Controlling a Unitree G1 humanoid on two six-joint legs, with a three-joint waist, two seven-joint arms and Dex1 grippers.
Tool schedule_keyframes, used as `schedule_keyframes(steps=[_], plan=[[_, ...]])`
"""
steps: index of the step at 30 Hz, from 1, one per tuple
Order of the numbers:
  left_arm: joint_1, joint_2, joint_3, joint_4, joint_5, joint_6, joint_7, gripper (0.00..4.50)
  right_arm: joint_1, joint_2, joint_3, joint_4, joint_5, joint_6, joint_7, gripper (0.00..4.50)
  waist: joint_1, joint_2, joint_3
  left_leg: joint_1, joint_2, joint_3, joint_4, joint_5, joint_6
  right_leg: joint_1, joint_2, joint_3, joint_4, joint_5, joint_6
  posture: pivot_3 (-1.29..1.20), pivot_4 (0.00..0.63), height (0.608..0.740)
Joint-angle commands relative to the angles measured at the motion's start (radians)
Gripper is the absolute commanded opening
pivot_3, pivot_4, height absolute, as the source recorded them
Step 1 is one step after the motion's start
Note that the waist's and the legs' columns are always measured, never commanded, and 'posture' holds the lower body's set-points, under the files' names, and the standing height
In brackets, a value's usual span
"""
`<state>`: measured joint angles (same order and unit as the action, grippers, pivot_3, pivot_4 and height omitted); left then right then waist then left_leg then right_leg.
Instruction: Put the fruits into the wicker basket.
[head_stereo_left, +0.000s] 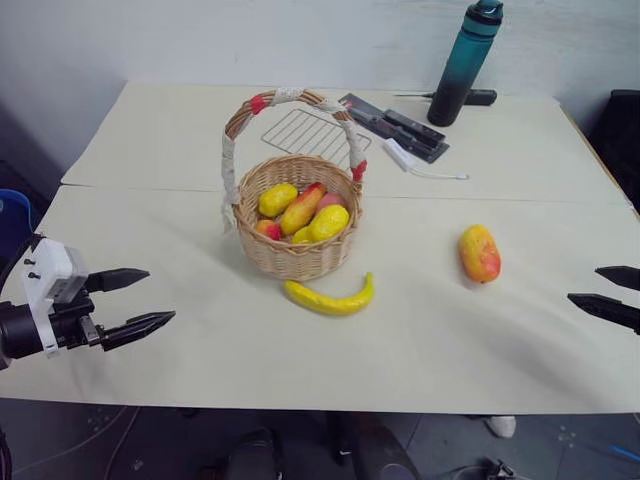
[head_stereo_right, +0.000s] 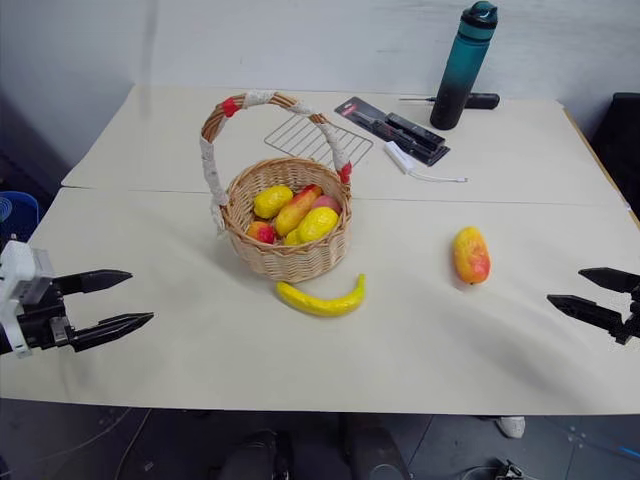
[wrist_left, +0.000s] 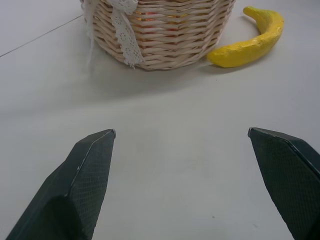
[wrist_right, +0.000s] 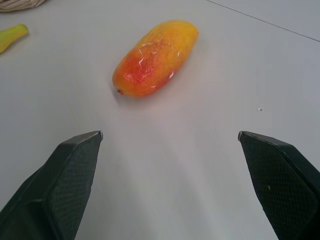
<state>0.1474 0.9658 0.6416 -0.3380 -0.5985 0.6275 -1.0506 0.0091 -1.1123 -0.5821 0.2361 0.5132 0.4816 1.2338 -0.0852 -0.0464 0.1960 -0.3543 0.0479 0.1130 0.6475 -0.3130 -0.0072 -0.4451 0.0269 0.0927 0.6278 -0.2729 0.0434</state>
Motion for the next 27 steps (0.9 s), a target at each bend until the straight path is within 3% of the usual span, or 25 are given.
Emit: schedule_keyframes(steps=[1, 21, 27], plan=[[-0.019, 0.028, 0.0, 0.008, 0.013, -0.035, -0.01, 4.47, -0.002, 0.007, -0.006, -0.029, 0.005, 0.001, -0.005, 4.49, 0.0, 0.0, 0.0, 0.0, 0.0, 0.0, 0.0, 0.0, 0.0, 0.0, 0.0, 0.0, 0.0, 0.0, 0.0, 0.0, 0.15, 0.74], [-0.025, 0.023, -0.059, 0.019, 0.037, -0.067, -0.025, 4.47, 0.028, -0.009, 0.004, -0.121, -0.034, 0.005, -0.059, 4.49, -0.001, 0.0, 0.0, 0.0, 0.0, 0.001, 0.0, 0.0, 0.0, 0.0, 0.0, 0.001, 0.001, 0.0, 0.001, 0.0, 0.15, 0.74], [-0.158, 0.047, -0.094, 0.009, -0.049, -0.009, -0.021, 4.47, -0.09, -0.035, 0.027, -0.292, 0.101, 0.145, -0.019, 4.49, 0.0, 0.0, 0.0, 0.0, 0.0, 0.001, 0.002, 0.001, 0.001, 0.0, 0.0, 0.001, 0.002, 0.002, 0.001, 0.0, 0.15, 0.74]])
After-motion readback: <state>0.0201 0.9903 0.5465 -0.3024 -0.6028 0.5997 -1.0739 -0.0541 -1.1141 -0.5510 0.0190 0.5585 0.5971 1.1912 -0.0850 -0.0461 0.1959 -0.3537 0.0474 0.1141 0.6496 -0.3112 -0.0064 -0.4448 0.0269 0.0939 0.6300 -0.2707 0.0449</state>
